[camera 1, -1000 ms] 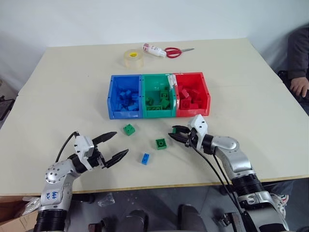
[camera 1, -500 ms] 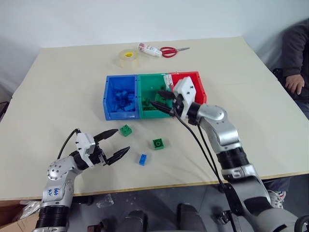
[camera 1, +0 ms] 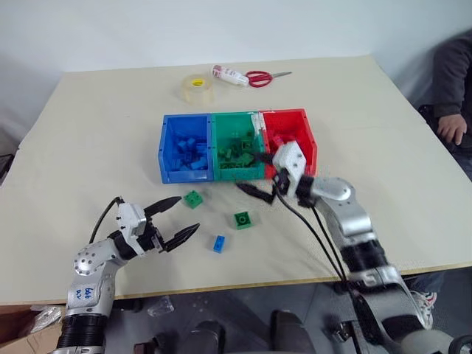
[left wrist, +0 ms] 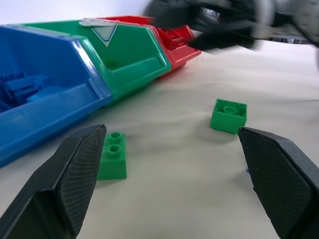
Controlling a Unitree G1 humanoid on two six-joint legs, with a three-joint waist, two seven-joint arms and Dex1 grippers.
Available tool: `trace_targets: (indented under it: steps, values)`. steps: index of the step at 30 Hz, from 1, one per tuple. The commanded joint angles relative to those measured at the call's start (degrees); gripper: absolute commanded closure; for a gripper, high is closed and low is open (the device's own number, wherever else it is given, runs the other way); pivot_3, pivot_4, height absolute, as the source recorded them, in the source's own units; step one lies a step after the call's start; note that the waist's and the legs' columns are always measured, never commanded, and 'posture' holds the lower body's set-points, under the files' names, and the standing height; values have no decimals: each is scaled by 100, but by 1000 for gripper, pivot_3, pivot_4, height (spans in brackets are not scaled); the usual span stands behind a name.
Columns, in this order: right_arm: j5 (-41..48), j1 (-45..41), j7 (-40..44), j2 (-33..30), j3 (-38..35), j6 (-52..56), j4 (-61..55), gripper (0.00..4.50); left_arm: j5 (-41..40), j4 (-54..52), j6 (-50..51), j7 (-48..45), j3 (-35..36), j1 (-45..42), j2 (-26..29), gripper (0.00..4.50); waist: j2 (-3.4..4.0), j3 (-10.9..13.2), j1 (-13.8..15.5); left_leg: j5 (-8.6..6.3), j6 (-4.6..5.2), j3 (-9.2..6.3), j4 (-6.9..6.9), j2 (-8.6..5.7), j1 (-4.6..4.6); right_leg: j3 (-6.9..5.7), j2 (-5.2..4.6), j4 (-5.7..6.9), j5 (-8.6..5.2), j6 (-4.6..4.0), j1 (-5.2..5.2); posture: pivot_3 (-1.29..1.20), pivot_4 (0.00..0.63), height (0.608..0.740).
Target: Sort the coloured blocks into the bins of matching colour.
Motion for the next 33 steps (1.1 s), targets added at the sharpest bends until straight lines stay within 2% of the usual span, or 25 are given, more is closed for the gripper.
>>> trace_targets:
  steps: [1,5,10,14,21,25,33]
  values:
    - [395,583,435,-527,-140,315,-974,37,-41,92,-98,-81,-5,-79,11,0,0,0,5,0,0,3,1,0,0,0,0,-1,0,0,0,0,150,740]
    - [586,1388,497,-1163,-445,666,-1560,37,-42,235,-131,-168,-33,-158,18,0,-1,0,23,-2,-1,6,2,2,0,0,0,-3,0,0,0,0,150,740]
    - [950,2561,628,-1959,-1177,971,-2245,37,-58,400,-178,-312,-42,-241,45,0,-1,0,102,-4,0,15,2,3,0,1,-1,-10,0,1,1,0,150,740]
    - [1069,2799,577,-2130,-1348,1042,-2396,37,-173,593,-394,-598,19,-281,21,0,-1,1,148,-4,1,32,6,9,6,-1,0,-33,4,8,9,0,150,740]
    - [859,2078,684,-1795,-745,776,-1856,37,-560,772,-441,-1542,69,-229,161,0,-1,1,150,-5,0,37,9,12,8,-2,0,-36,5,9,10,0,150,740]
    - [509,1271,721,-1287,-84,534,-1087,37,-836,901,-520,-2386,125,-124,261,0,-2,1,140,-5,0,34,9,13,7,-5,0,-30,5,9,11,0,150,740]
    - [-102,85,660,-338,661,168,258,37,-899,869,-643,-2466,360,23,258,0,-1,1,128,-5,0,27,6,14,7,-9,2,-22,5,9,8,0,150,740]
